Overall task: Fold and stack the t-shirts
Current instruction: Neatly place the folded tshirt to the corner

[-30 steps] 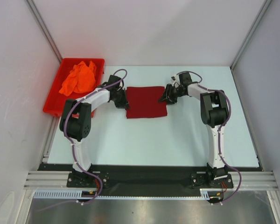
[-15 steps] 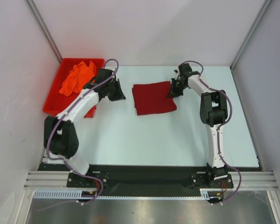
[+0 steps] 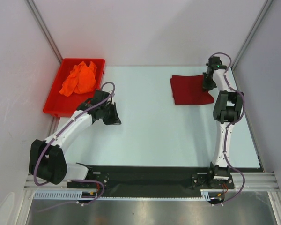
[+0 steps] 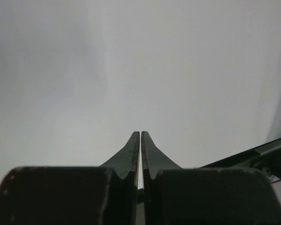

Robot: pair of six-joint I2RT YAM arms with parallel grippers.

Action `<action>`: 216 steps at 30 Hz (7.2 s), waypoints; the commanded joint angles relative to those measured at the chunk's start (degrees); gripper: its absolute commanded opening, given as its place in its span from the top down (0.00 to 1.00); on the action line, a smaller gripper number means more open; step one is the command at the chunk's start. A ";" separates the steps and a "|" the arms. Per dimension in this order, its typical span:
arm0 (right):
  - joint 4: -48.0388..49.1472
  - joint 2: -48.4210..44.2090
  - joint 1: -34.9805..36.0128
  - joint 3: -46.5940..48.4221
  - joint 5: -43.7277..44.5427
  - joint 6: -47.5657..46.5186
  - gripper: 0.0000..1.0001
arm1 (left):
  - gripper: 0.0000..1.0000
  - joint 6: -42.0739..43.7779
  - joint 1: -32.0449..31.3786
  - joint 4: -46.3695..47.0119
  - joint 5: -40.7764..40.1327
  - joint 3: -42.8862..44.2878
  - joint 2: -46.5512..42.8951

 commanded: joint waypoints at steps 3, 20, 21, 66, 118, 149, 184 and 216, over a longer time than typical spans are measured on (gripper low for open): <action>-0.46 6.36 -4.85 10.72 7.78 -6.53 1.00 | 0.94 3.13 -0.82 -3.01 -0.05 0.31 -0.78; 10.09 13.22 -10.92 19.94 10.07 -1.18 1.00 | 0.94 5.86 -0.82 -2.32 -0.32 0.58 2.66; 10.00 13.75 -11.10 20.31 9.89 -1.09 1.00 | 0.94 5.77 -0.82 -2.23 -0.32 0.40 2.75; 17.12 14.03 -11.01 19.35 18.76 -5.13 0.31 | 0.94 5.16 -0.82 -1.27 0.82 -3.56 0.02; 15.96 6.11 -15.59 4.94 12.25 6.04 1.00 | 0.91 3.75 -0.99 2.87 0.65 -1.45 -1.91; 23.08 -9.27 -6.44 -14.48 -18.99 21.31 1.00 | 0.91 2.52 -1.08 0.76 0.47 1.28 -3.93; 10.94 -60.47 10.69 -58.62 -16.87 21.41 0.97 | 0.89 -19.34 -3.80 10.15 4.94 -20.42 -25.10; 11.93 -136.89 11.58 -122.95 -33.79 49.98 0.00 | 0.66 -41.51 -10.75 27.47 5.39 -63.14 -82.43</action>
